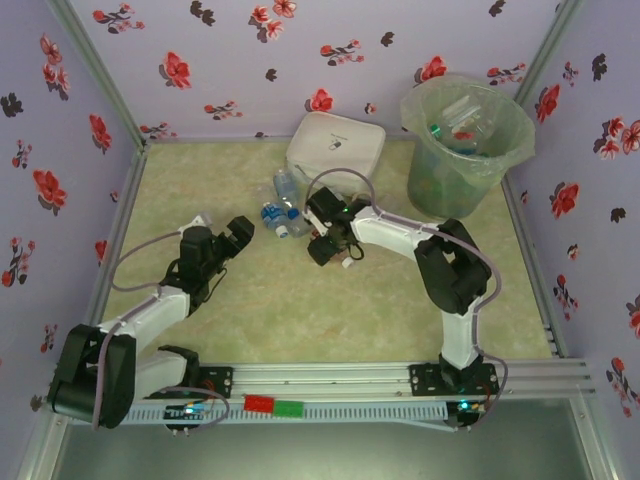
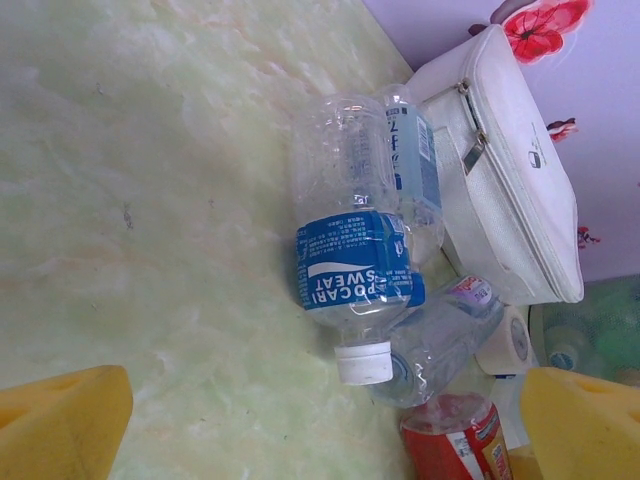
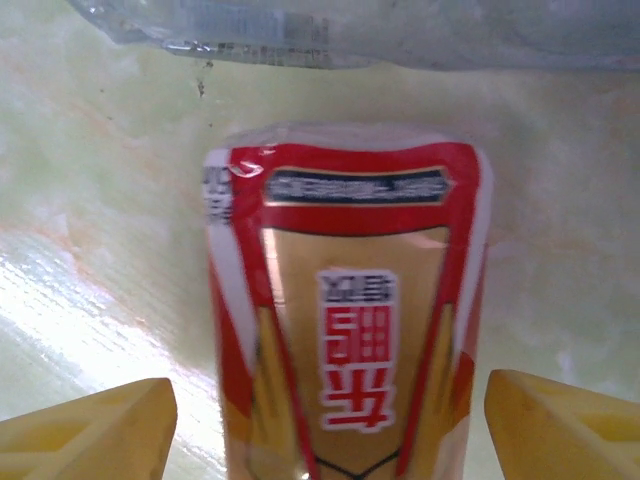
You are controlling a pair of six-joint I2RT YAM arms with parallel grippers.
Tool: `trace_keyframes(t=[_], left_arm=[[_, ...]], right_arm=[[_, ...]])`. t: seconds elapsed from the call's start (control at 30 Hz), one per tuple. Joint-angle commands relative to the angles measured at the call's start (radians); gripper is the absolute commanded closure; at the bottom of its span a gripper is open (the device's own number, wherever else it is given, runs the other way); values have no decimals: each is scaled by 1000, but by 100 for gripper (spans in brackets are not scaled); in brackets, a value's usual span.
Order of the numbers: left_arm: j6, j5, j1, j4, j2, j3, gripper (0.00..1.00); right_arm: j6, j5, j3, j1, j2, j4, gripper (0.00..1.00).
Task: Put the plastic bottles in the bin
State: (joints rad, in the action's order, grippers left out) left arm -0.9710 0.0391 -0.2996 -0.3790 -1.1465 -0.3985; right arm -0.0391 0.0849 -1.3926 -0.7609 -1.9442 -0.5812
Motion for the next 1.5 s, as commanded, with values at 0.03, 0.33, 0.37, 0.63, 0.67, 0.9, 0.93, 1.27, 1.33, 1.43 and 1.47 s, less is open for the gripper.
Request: trace_keyframes(t=[0.03, 0.33, 0.37, 0.63, 0.67, 0.9, 0.93, 1.27, 1.33, 1.43, 1.47], left_arm=[[0, 13, 6, 17, 24, -13, 0], [-1, 13, 6, 9, 21, -11, 0], [2, 12, 5, 12, 24, -10, 0], [14, 27, 6, -18, 39, 4, 0], [17, 32, 5, -24, 38, 4, 0], [48, 89, -6, -61, 12, -14, 0], [57, 92, -13, -61, 6, -20, 0], [177, 157, -91, 15, -61, -132, 0], [194, 172, -108, 26, -78, -151, 0], [221, 176, -137, 49, -103, -178, 0], [230, 176, -150, 53, -110, -186, 0]], right_arm=[[-25, 70, -11, -11, -39, 30, 21], [-37, 88, -13, -12, -65, 50, 32], [-36, 87, -7, -12, -60, 53, 36], [-11, -27, 83, 5, 96, 147, 48], [-2, -53, 92, 13, 122, 162, 48], [80, -186, 160, 124, 380, 332, 51], [93, -185, 165, 143, 419, 359, 50], [-32, 65, 82, 310, 691, 425, 52], [-36, 99, 61, 361, 712, 441, 51], [-16, 132, -6, 448, 702, 439, 50], [-14, 142, -33, 480, 685, 437, 51]])
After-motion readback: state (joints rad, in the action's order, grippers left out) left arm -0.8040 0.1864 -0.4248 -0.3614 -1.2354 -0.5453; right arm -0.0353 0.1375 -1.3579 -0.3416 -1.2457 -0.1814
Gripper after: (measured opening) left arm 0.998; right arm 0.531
